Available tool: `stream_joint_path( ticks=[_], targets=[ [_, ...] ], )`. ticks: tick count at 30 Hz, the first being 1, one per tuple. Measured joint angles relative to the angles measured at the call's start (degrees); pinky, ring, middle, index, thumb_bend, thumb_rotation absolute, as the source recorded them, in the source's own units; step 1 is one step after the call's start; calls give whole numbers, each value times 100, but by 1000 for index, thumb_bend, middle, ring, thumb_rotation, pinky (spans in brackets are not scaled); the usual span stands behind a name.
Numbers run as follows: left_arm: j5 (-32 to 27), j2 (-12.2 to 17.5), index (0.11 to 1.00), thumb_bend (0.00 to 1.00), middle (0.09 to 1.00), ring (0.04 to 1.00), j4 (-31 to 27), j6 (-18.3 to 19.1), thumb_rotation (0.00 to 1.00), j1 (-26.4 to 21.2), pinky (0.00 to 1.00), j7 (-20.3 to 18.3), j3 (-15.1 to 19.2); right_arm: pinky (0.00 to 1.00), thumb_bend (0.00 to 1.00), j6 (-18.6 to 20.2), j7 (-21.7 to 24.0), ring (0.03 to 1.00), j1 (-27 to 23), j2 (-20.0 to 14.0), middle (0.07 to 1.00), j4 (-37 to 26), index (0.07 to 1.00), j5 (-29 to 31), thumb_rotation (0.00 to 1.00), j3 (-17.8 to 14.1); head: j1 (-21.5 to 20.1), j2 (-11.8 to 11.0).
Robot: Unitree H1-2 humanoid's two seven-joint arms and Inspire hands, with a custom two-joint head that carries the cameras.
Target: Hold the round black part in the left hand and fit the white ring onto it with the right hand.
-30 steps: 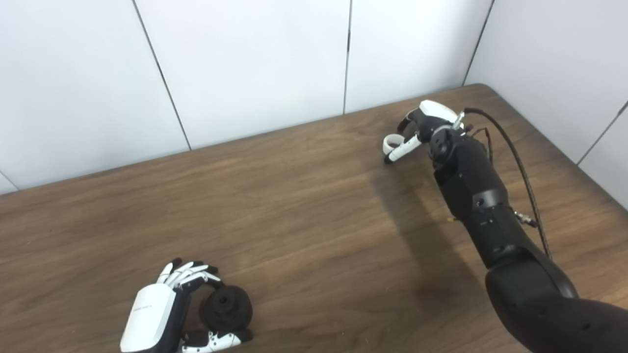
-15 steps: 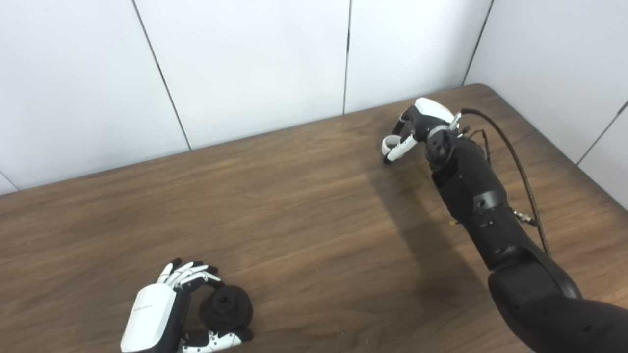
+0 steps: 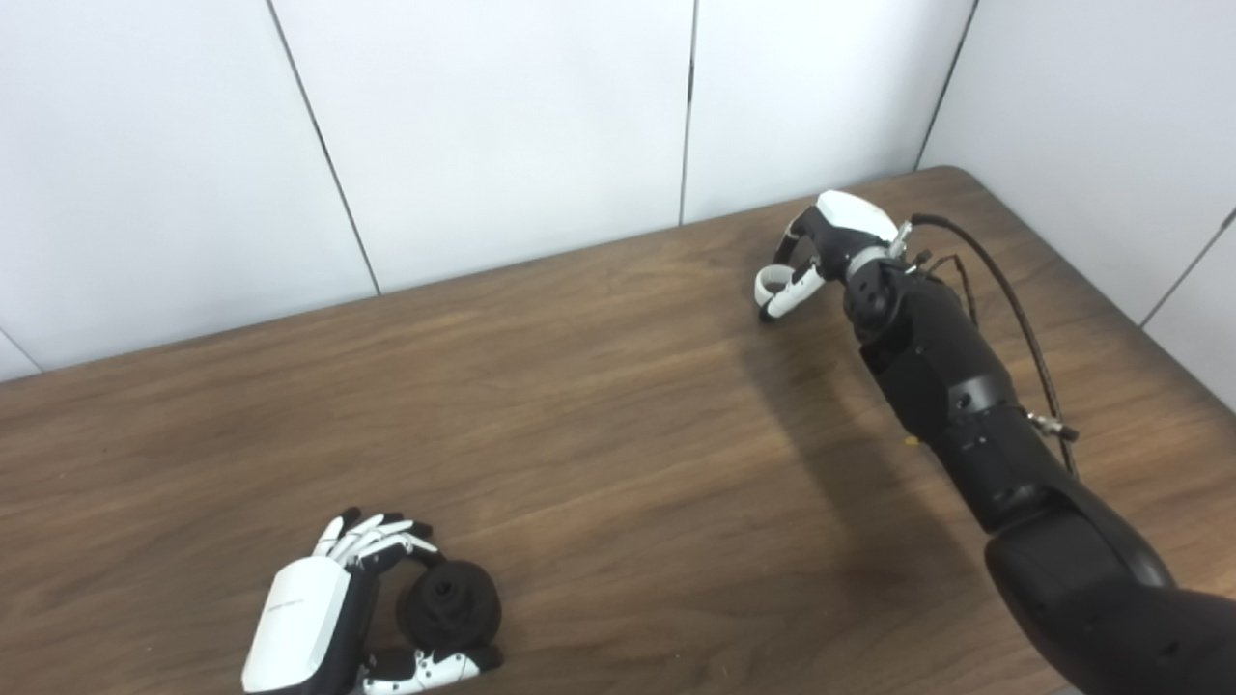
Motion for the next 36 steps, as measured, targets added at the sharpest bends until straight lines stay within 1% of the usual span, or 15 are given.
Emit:
stream_joint_path(
  ticks=[3, 7, 11, 13, 15, 19, 20, 21, 23, 25, 26, 28, 29, 33, 36],
  targets=[
    [37, -10, 484, 521, 761, 846, -35, 38, 47, 15, 961, -15, -5, 1000, 523, -6, 41, 1000, 157, -131, 860, -317, 486, 97, 130, 134, 70, 0],
    [125, -13, 484, 522, 758, 842, -53, 52, 48, 27, 952, 6, -8, 1000, 523, -18, 216, 1000, 496, -207, 850, -1040, 486, 356, 132, 254, 281, 26],
    [174, -36, 484, 522, 757, 842, -53, 74, 48, 27, 951, 16, -36, 1000, 523, -24, 450, 1000, 677, -245, 857, -1771, 485, 582, 132, 392, 422, 44],
    [205, -73, 484, 522, 758, 843, -53, 119, 48, 27, 951, 27, -59, 1000, 524, -21, 582, 993, 708, -248, 845, -2160, 484, 682, 133, 420, 606, 62],
    [229, -115, 484, 522, 759, 844, -53, 148, 49, 27, 952, 36, -93, 1000, 524, -5, 716, 983, 742, -247, 832, -2519, 484, 710, 133, 413, 694, 70],
    [355, -190, 485, 522, 763, 845, -53, 180, 49, 28, 956, 55, -151, 1000, 523, 1, 903, 968, 877, -194, 823, -3021, 484, 716, 131, 409, 975, 105],
    [374, -208, 485, 522, 764, 844, -53, 190, 50, 29, 956, 54, -166, 1000, 523, 3, 990, 964, 950, -159, 818, -3146, 483, 708, 131, 386, 1072, 123],
    [394, -225, 485, 522, 765, 843, -55, 202, 51, 31, 955, 55, -178, 1000, 524, 4, 1067, 956, 1029, -101, 815, -3273, 483, 691, 131, 355, 1073, 123],
    [449, -252, 485, 522, 766, 844, -77, 256, 51, 38, 956, 50, -205, 1000, 524, 7, 1214, 955, 1192, 116, 820, -3568, 483, 661, 131, 299, 1186, 141],
    [485, -298, 485, 522, 767, 845, -88, 318, 51, 34, 957, 40, -241, 998, 524, 8, 1369, 956, 1318, 307, 833, -3872, 482, 665, 131, 304, 1266, 150],
    [505, -330, 485, 522, 767, 845, -89, 348, 50, 35, 955, 41, -262, 999, 524, 8, 1429, 957, 1361, 365, 836, -3976, 482, 666, 131, 304, 1414, 184],
    [549, -379, 485, 522, 769, 847, -89, 377, 50, 37, 953, 44, -287, 1000, 524, 13, 1577, 964, 1463, 472, 840, -4272, 482, 656, 131, 313, 1512, 202],
    [560, -391, 485, 522, 771, 849, -89, 388, 50, 39, 953, 43, -304, 1000, 524, 13, 1671, 967, 1507, 552, 843, -4461, 482, 660, 131, 334, 1512, 202],
    [604, -457, 485, 522, 776, 858, -119, 485, 49, 35, 966, -9, -369, 1000, 524, 14, 1944, 964, 1666, 847, 852, -4871, 482, 621, 131, 465, 1749, 264],
    [660, -517, 485, 522, 778, 860, -182, 618, 49, 35, 966, -65, -428, 1000, 524, 13, 2058, 959, 1812, 1008, 852, -5119, 482, 588, 132, 737, 1872, 299]
  ],
)
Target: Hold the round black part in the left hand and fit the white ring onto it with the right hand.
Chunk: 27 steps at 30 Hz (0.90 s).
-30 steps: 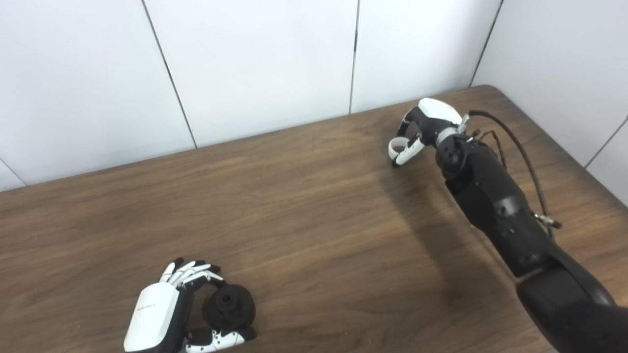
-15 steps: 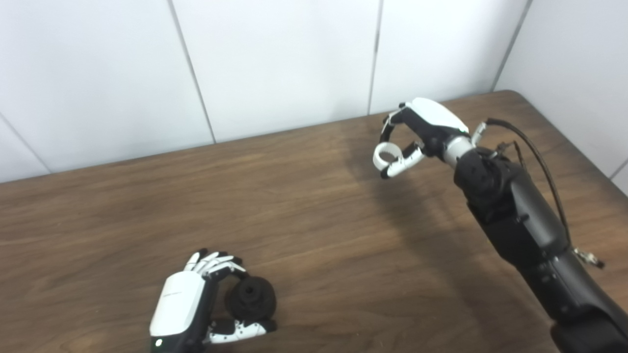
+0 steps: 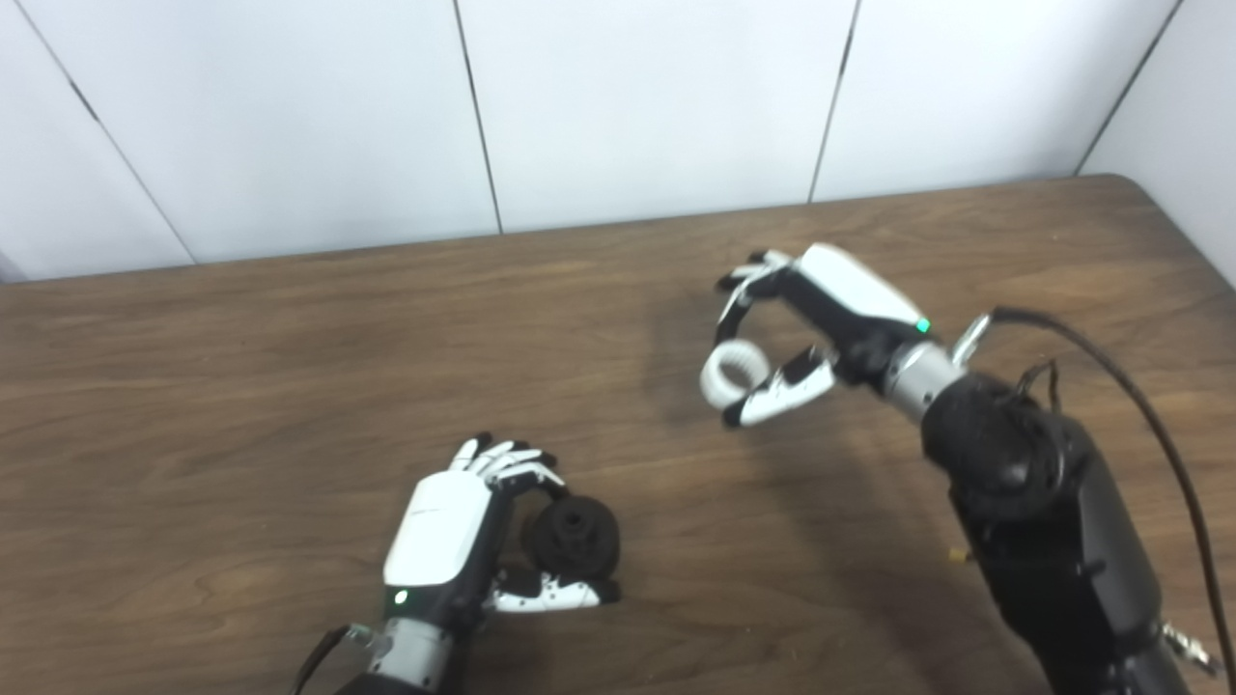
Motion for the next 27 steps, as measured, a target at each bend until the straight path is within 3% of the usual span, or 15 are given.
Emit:
stream_joint_path(
  ticks=[11, 27],
  targets=[
    [167, -114, 485, 521, 787, 870, -116, 259, 52, -44, 972, -260, -111, 1000, 524, 1, 437, 947, 298, 415, 853, -536, 482, -198, 131, 352, 229, 149],
    [378, -178, 486, 520, 787, 875, -117, 328, 54, -81, 981, -303, -215, 1000, 524, -5, 343, 945, 476, 613, 854, -510, 481, -167, 131, 722, 325, 220]
  ],
)
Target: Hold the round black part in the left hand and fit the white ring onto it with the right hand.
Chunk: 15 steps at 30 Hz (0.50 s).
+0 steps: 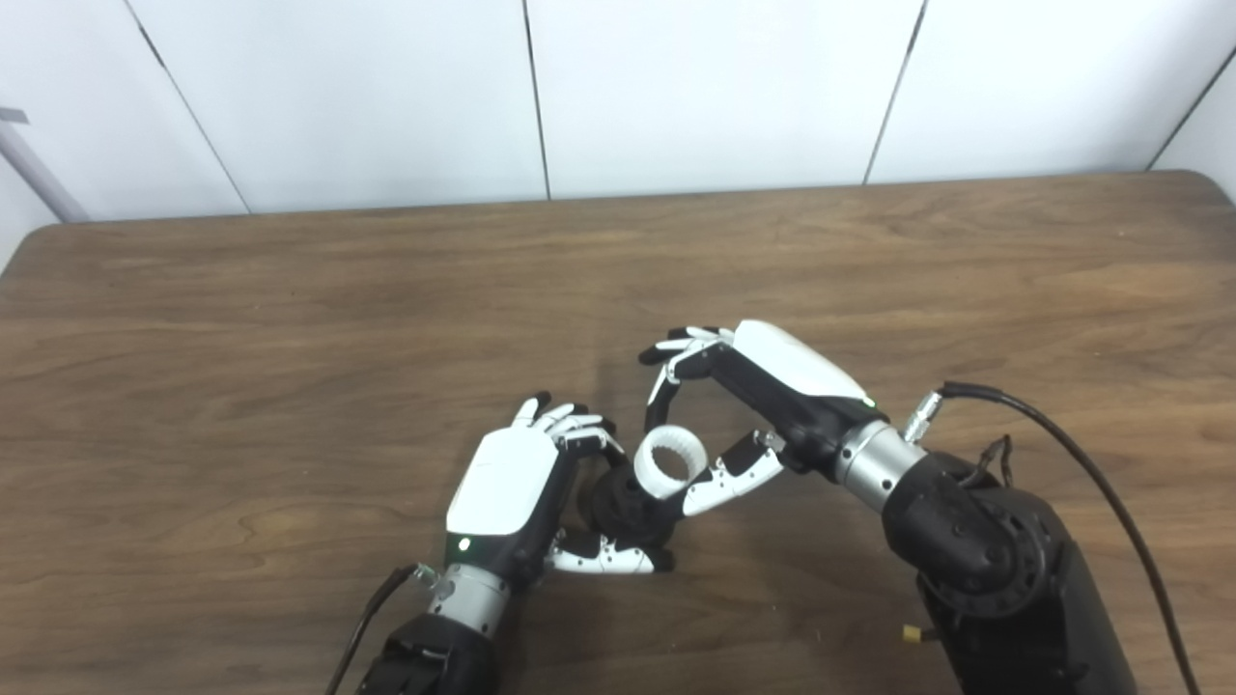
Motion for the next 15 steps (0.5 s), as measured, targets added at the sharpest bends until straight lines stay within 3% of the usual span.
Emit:
stream_joint_path(
  ticks=[15],
  targets=[
    [66, -62, 486, 521, 785, 875, 3, 103, 54, -24, 977, 2, -62, 1000, 524, -3, -69, 960, 15, -6, 862, 228, 482, 6, 131, 154, 44, -35]
  ],
)
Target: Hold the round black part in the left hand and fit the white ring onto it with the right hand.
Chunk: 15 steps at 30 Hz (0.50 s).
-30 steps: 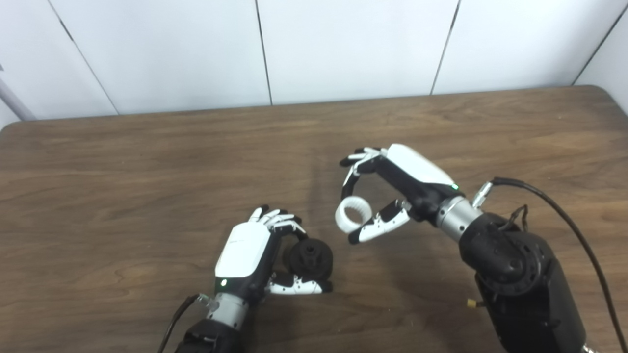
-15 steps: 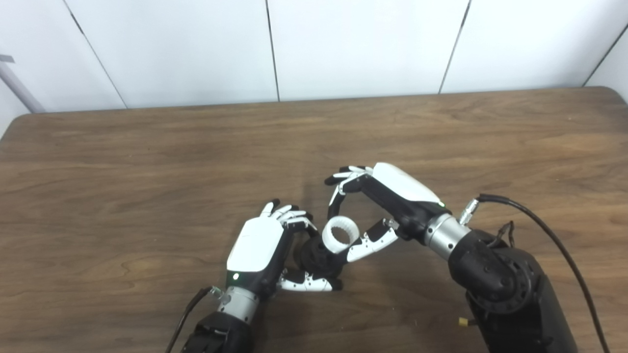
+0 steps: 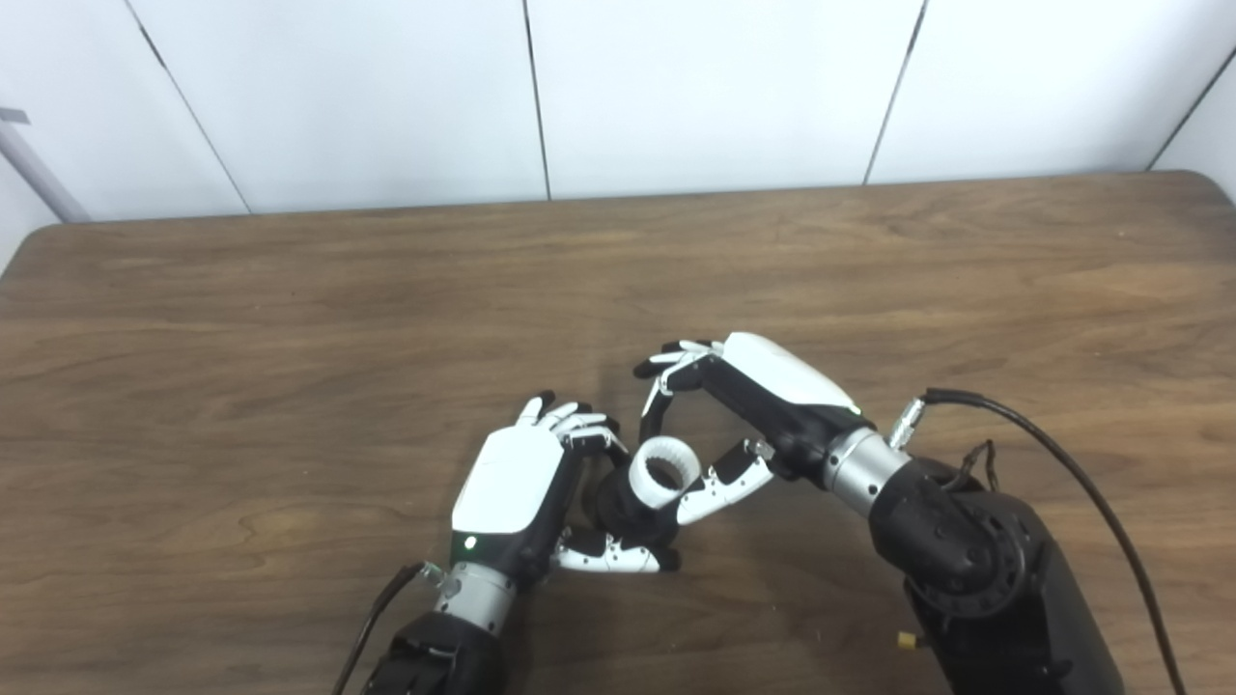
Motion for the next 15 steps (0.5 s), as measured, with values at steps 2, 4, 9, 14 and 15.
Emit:
stream_joint_path(
  ticks=[2, 4, 9, 14, 15],
  targets=[
    [8, 0, 486, 521, 785, 875, 0, 3, 54, -6, 977, -1, -12, 1000, 524, 0, 0, 961, -1, 1, 863, 59, 482, -5, 131, 13, 9, 9],
    [14, 0, 486, 521, 786, 877, 0, 9, 54, -15, 981, -3, -20, 1000, 524, -1, -2, 960, -1, 0, 862, 101, 482, -4, 131, 25, 26, 9],
    [18, 1, 486, 521, 785, 875, 0, 23, 55, -33, 986, -10, -36, 1000, 524, -11, -106, 960, -1, 1, 860, 118, 482, 1, 131, 56, 26, 9],
    [31, 0, 486, 521, 786, 875, 0, 38, 54, -54, 987, -33, -60, 1000, 524, -26, -201, 961, 0, 0, 860, 152, 482, 7, 131, 119, 44, 0],
    [33, -1, 486, 521, 787, 876, 0, 41, 54, -56, 986, -33, -65, 1000, 524, -33, -210, 960, 0, 0, 860, 164, 482, 13, 131, 134, 53, 0]
  ],
)
